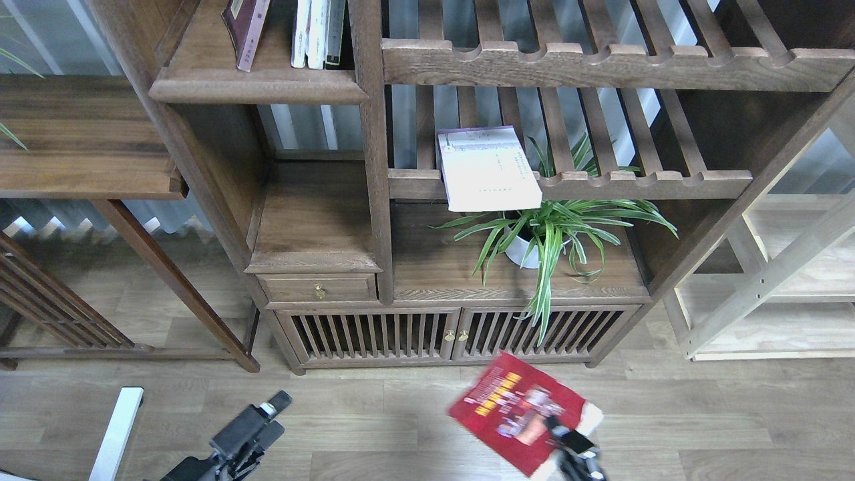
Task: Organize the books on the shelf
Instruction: 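Bring the red book up toward the left gripper with the right gripper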
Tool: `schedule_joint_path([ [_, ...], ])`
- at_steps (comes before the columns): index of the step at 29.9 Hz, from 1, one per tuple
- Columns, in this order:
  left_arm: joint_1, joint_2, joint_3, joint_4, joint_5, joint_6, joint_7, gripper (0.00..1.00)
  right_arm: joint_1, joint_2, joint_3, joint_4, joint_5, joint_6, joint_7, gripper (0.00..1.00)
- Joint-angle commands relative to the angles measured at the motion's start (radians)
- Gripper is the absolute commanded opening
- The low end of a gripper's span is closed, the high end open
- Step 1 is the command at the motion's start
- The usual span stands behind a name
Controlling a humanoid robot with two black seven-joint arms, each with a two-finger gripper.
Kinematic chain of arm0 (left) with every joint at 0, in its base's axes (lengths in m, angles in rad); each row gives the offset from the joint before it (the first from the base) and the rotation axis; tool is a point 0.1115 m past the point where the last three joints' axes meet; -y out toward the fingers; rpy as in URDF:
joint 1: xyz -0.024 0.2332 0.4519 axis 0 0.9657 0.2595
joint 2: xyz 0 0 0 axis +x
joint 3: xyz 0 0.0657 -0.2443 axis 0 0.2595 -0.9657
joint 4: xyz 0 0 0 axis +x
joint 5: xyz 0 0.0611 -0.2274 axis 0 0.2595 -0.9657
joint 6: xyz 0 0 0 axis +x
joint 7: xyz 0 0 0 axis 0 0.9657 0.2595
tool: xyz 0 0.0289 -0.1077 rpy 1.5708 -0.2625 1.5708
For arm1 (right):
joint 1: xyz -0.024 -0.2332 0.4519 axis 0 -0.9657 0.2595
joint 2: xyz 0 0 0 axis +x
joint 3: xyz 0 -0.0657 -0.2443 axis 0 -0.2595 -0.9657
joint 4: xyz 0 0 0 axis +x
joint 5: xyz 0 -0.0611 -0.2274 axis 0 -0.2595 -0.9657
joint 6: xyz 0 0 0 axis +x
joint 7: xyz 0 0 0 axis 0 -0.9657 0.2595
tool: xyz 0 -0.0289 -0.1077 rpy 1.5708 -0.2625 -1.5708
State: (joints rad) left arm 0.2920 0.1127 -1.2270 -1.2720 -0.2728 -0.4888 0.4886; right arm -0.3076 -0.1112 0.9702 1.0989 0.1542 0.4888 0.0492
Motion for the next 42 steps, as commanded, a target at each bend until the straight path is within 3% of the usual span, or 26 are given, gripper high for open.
schedule_joint_path([
  [1,-0.005,0.013,0.021,-0.001,-0.143,0.000,0.000,0.99,0.088,0.044,-0.057,-0.001,0.001,0.000,-0.002,0.04],
  [6,-0.008,0.030,0.041,-0.003,-0.236,0.000,0.000,0.99,0.229,0.111,-0.084,-0.001,0.008,0.000,0.000,0.04],
  [14,-0.105,0.019,0.061,0.000,-0.370,0.000,0.000,0.99,0.283,0.111,-0.116,0.002,0.007,-0.039,0.000,0.04],
  [26,-0.174,-0.019,0.167,0.058,-0.326,0.000,0.000,0.99,0.308,0.111,-0.157,0.018,-0.002,-0.071,0.003,0.04],
  [42,-0.197,-0.019,0.176,0.091,-0.244,0.000,0.000,0.96,0.349,0.111,-0.192,0.053,-0.004,-0.104,0.008,0.04],
])
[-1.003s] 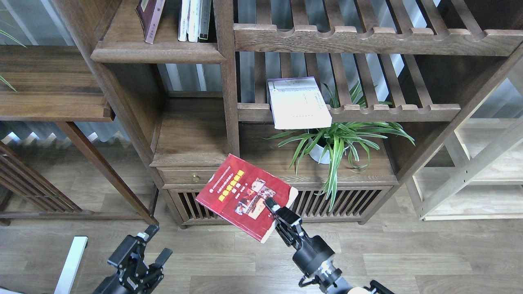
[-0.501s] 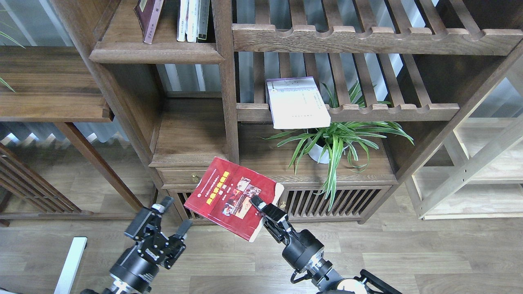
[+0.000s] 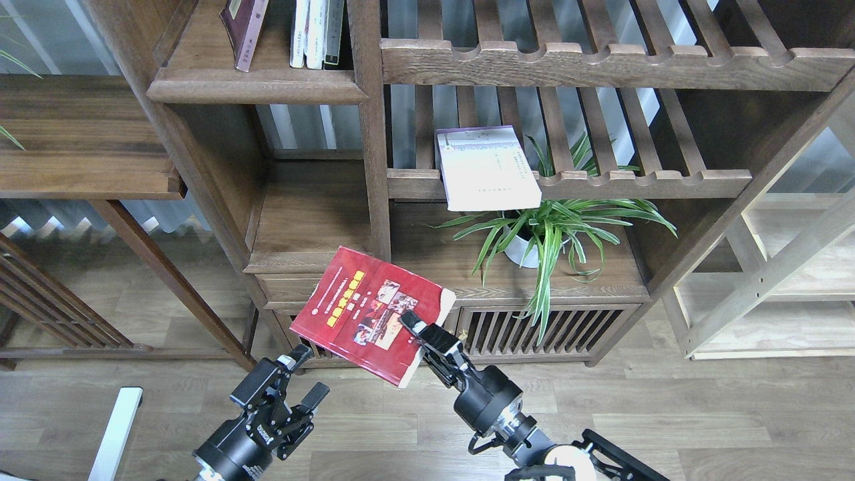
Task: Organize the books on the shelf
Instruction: 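Bring the red book up toward the left gripper with the right gripper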
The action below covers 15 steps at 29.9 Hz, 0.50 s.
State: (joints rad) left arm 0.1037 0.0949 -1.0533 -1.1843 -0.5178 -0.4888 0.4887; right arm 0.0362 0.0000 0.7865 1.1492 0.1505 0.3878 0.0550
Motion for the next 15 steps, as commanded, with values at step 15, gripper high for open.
schedule_joint_path([
  [15,-0.047,-0.011,0.009,0.015,0.001,0.000,0.000,0.75,0.005,0.000,-0.049,0.014,0.000,-0.003,0.005,0.04],
])
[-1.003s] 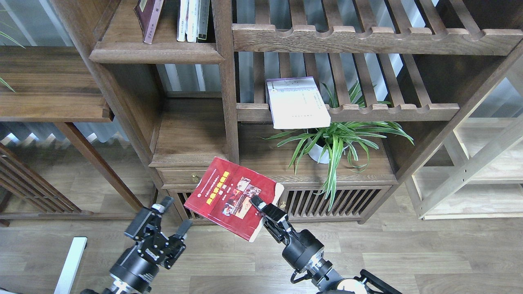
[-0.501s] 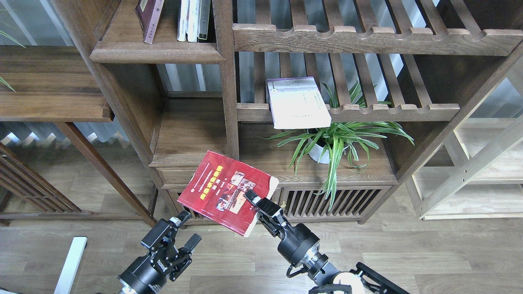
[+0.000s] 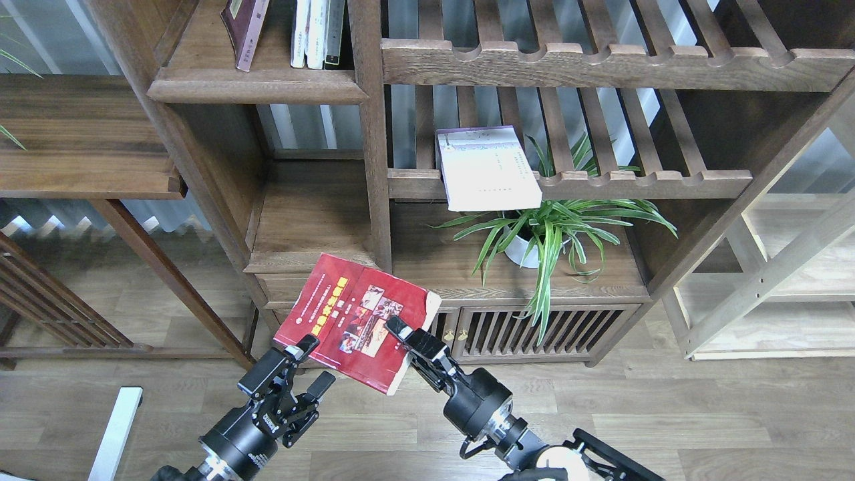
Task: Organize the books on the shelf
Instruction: 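Bring the red book up toward the left gripper with the right gripper, then grasp the red book's edge with the left gripper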
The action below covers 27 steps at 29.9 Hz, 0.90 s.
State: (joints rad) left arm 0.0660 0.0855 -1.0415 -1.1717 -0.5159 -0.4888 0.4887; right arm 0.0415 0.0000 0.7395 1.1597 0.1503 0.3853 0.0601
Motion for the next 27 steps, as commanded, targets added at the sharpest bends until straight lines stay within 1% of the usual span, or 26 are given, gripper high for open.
schedule_joint_path([
  [1,-0.012,-0.001,-0.005,0.006,0.002,0.000,0.000,0.71,0.000,0.000,-0.002,0.005,0.000,0.000,0.000,0.04],
  [3,-0.025,-0.004,-0.008,0.030,0.002,0.000,0.000,0.65,0.000,0.000,-0.003,0.005,0.000,0.001,0.000,0.04],
  [6,-0.032,-0.007,-0.005,0.044,0.000,0.000,0.000,0.62,0.000,0.000,-0.005,0.006,0.000,0.000,0.000,0.04],
  [14,-0.061,-0.007,-0.015,0.044,-0.003,0.000,0.000,0.60,-0.002,0.000,-0.012,0.008,-0.001,0.000,0.000,0.04],
  [16,-0.064,-0.007,-0.020,0.044,-0.004,0.000,0.000,0.56,-0.003,0.000,-0.012,0.006,-0.001,0.000,0.000,0.04],
  [20,-0.066,-0.010,-0.043,0.044,-0.006,0.000,0.000,0.42,-0.005,0.000,-0.017,0.006,-0.003,0.000,0.000,0.04],
  [22,-0.071,-0.010,-0.049,0.044,-0.006,0.000,0.000,0.40,-0.006,0.000,-0.017,0.008,-0.003,0.001,0.000,0.04],
  [27,-0.072,-0.006,-0.057,0.046,-0.006,0.000,0.000,0.30,-0.009,0.000,-0.017,0.014,-0.005,0.001,0.000,0.05],
])
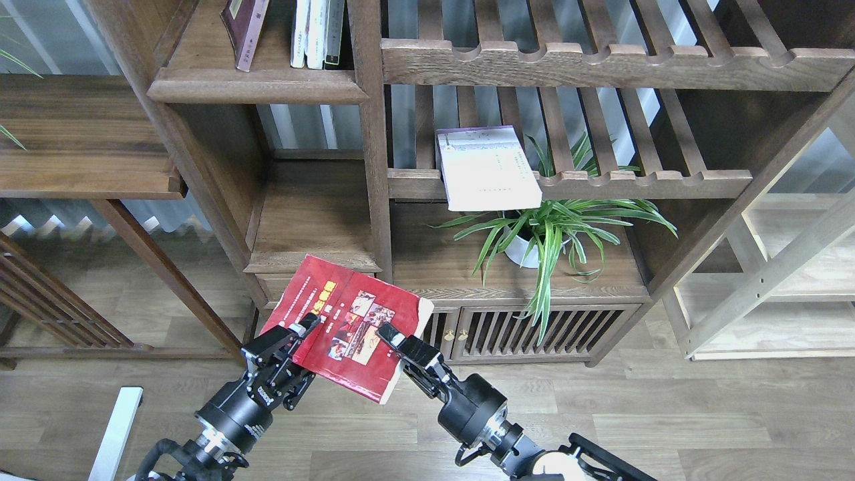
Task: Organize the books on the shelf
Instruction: 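Grasp the red book's edge with the left gripper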
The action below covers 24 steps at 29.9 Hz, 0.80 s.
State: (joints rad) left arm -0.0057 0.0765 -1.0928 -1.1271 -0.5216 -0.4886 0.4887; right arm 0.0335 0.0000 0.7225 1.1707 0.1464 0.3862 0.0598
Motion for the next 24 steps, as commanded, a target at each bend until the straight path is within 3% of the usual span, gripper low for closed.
schedule_joint_path([
  [1,0.000,0.005,-0.009,0.001,0.000,0.000,0.000,0.28,-0.001,0.000,0.000,0.003,-0.001,0.000,0.000,0.05],
  [13,0.000,0.009,-0.010,0.001,0.000,0.000,0.000,0.14,-0.001,0.000,0.000,0.011,-0.014,0.000,0.000,0.05],
  [17,0.001,0.009,-0.012,0.000,0.000,0.000,0.000,0.06,-0.001,0.000,0.002,0.011,-0.019,-0.003,0.000,0.11],
  [24,0.000,0.011,-0.045,-0.013,0.011,0.000,0.000,0.02,0.000,0.000,0.009,0.009,-0.021,-0.004,0.002,0.19],
])
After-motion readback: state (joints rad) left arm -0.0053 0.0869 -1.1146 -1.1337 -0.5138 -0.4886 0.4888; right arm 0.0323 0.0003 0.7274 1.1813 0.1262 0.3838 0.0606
